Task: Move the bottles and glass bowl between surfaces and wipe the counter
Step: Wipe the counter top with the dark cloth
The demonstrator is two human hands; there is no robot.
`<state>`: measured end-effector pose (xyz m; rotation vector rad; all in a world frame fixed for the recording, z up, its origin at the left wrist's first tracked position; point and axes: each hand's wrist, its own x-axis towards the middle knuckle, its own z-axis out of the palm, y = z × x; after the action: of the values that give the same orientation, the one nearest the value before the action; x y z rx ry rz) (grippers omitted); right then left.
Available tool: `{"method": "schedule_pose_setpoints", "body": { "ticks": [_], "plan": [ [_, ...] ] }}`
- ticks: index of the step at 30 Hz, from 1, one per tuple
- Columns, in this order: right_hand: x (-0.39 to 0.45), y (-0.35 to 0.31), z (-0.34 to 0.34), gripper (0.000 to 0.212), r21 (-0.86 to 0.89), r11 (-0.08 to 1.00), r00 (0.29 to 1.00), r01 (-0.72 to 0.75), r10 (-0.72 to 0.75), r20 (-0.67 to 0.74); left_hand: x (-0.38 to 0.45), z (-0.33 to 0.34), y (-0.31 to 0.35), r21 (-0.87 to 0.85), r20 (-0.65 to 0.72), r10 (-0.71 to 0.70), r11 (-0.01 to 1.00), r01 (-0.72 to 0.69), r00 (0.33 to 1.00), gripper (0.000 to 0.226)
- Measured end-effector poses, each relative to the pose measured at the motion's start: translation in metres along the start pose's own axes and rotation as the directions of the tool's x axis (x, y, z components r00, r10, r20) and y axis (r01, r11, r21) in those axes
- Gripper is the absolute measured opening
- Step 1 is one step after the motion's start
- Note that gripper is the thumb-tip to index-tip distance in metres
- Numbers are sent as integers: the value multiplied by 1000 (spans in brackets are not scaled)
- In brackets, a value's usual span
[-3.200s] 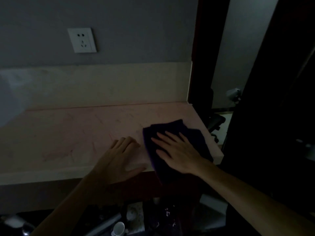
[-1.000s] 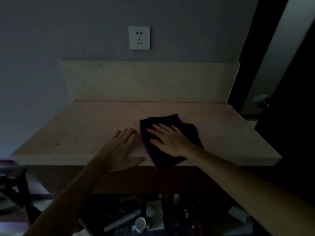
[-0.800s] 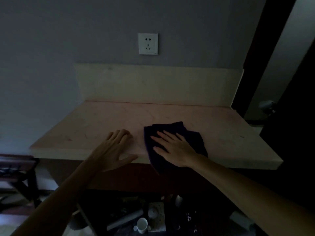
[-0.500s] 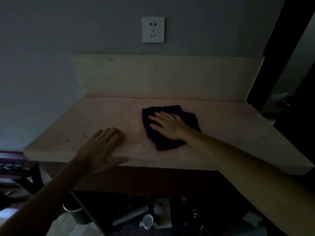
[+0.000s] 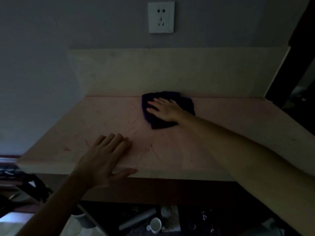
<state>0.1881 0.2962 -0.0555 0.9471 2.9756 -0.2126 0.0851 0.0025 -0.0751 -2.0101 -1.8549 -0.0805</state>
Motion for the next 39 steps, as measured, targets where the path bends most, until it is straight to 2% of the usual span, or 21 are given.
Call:
{"method": "schedule_pose_setpoints", "body": {
  "ticks": [9,12,16,20,23,30,35,39],
  "plan": [
    [-168,-63,29,63,15,980,980,196,-195,-37,-3,-7,10,-23,-12,-63,998,62,998,74],
    [-185,-64,32,64,17,977,977,212,-211,-25,-10,-8,10,-57,-7,-96,994,96,995,78],
    [-164,-60,27,64,12,977,977,212,-212,-12,-24,-16,-17,-45,5,-107,993,108,994,81],
    [-104,-59,21,62,2,985,985,170,-170,-7,-36,-13,-60,12,75,-106,994,106,992,89],
    [-42,-55,15,63,-4,992,992,125,-125,8,-41,-2,-75,-26,115,-101,994,104,988,93],
    [65,-52,6,64,-27,999,1000,19,-19,0,-42,7,-88,-129,66,-62,989,70,996,93],
    [49,-67,10,63,-31,999,999,-35,35,-8,-44,5,-89,-122,41,-27,992,31,999,90],
    [-13,-102,21,64,-16,1000,1000,-24,24,-5,-44,4,-89,-94,10,-22,995,23,1000,88]
  ]
}}
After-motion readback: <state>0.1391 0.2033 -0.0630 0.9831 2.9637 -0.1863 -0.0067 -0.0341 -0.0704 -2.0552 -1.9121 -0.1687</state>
